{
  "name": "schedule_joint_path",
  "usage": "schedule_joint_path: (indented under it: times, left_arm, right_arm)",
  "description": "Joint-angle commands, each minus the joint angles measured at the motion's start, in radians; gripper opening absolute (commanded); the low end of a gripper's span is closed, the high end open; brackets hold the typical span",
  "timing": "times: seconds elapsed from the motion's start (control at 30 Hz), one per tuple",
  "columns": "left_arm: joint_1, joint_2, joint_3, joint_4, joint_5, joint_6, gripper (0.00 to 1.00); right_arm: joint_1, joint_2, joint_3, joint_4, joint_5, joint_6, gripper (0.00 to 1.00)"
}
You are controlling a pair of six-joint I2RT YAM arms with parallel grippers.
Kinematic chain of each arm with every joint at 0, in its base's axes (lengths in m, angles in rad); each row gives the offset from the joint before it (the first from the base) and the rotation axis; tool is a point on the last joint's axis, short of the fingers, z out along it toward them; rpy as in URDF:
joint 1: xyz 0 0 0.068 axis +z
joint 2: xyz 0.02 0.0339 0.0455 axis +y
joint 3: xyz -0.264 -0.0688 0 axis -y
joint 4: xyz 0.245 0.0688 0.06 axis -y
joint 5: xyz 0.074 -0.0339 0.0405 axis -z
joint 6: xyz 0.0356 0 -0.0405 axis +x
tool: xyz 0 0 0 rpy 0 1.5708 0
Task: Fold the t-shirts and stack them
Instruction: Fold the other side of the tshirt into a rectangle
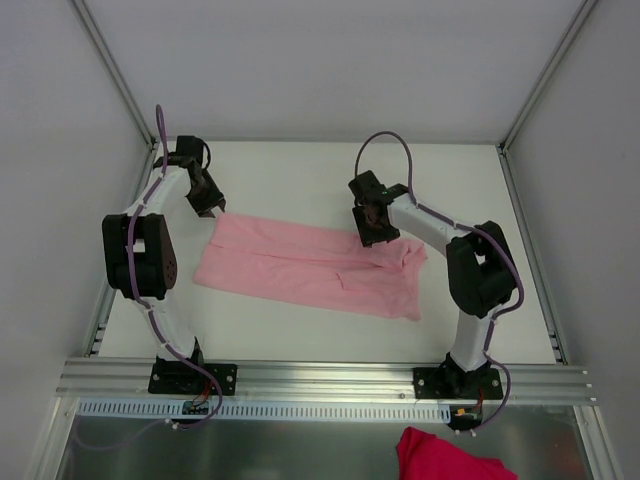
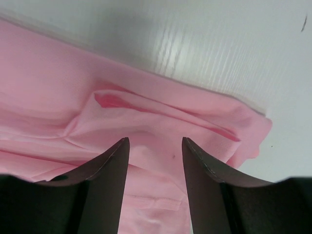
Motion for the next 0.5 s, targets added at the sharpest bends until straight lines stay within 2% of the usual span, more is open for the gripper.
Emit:
schedule_joint_path:
  times: [0.0, 0.2, 0.47]
  left_arm:
    - [-0.007, -0.049, -0.006, -0.022, -0.016, 0.012, 0.33]
    - [-0.006, -0.054, -0.009, -0.025, -0.025, 0.018, 0.33]
    - [-0.007, -0.057, -0.013, -0.025, -0.030, 0.021, 0.33]
  right_arm:
    - [-0.008, 0.016, 0.106, -0.030, -0.008, -0.013, 0.51]
    - [-0.008, 0.073, 0.237, -0.071, -0.046, -0.011, 0.53]
    - [-0.008, 0.129, 0.211, -0.059, -0.085, 0.012, 0.52]
